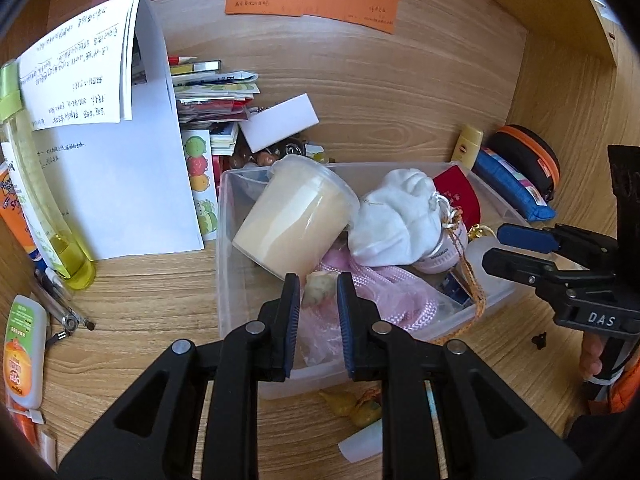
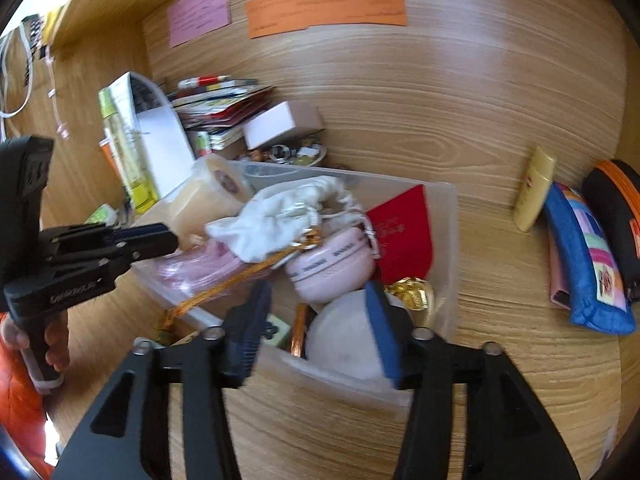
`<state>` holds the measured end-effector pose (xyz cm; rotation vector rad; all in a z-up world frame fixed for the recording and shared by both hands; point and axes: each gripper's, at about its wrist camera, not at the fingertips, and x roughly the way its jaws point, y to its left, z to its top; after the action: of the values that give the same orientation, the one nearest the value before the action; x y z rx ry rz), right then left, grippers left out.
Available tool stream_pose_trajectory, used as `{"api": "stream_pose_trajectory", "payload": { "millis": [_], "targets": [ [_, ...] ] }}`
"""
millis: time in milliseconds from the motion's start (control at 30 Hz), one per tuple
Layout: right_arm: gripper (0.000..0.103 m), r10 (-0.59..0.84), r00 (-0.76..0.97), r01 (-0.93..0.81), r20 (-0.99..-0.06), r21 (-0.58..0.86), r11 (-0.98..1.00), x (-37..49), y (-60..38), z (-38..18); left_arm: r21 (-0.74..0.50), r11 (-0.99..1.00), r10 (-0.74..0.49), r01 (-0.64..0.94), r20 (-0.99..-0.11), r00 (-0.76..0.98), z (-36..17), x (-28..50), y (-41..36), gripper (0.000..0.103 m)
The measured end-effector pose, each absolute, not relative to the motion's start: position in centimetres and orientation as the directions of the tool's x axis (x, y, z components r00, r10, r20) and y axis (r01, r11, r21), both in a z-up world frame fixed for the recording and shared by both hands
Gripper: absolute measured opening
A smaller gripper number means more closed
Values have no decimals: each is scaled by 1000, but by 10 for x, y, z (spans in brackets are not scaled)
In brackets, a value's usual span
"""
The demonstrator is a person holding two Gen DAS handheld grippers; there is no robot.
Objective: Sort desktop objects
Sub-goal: 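Open both tools over the clear box to drop the seashell and Max box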
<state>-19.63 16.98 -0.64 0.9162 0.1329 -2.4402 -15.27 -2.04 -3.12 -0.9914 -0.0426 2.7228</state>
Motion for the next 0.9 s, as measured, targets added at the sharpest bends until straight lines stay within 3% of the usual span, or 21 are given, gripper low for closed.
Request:
{"api": "stream_pose_trajectory", "payload": {
  "millis": [200, 333, 400, 467, 600, 800, 900],
  "targets": [
    [50, -433, -646, 501, -628, 79, -862, -195, 169, -8, -90, -975, 215, -205, -630, -746, -31, -152, -18, 23],
    [53, -434, -650, 502, -623, 77, -862, -194, 168, -9, -62, -979, 191, -194, -613, -767, -26, -144, -12, 62],
    [58, -455, -637, 514, -622, 97, -852, -193, 168, -9, -42, -985, 160, -168, -602, -782, -22, -139, -11, 71],
    [66, -504, -609, 538, -612, 148, -830, -192, 169, -8, -48, -984, 164, -169, -599, -784, -20, -136, -11, 72],
    [66, -516, -606, 553, -606, 145, -820, -187, 164, -8, -54, -987, 151, -149, -601, -785, -15, -130, -15, 75],
    [68, -530, -611, 558, -588, 155, -815, -182, 167, -1, -59, -995, 97, -77, -588, -803, -9, -115, -27, 92],
    [74, -526, -616, 543, -587, 167, -823, -181, 173, 4, -66, -996, 83, -54, -587, -805, -7, -109, -31, 93]
  ]
}}
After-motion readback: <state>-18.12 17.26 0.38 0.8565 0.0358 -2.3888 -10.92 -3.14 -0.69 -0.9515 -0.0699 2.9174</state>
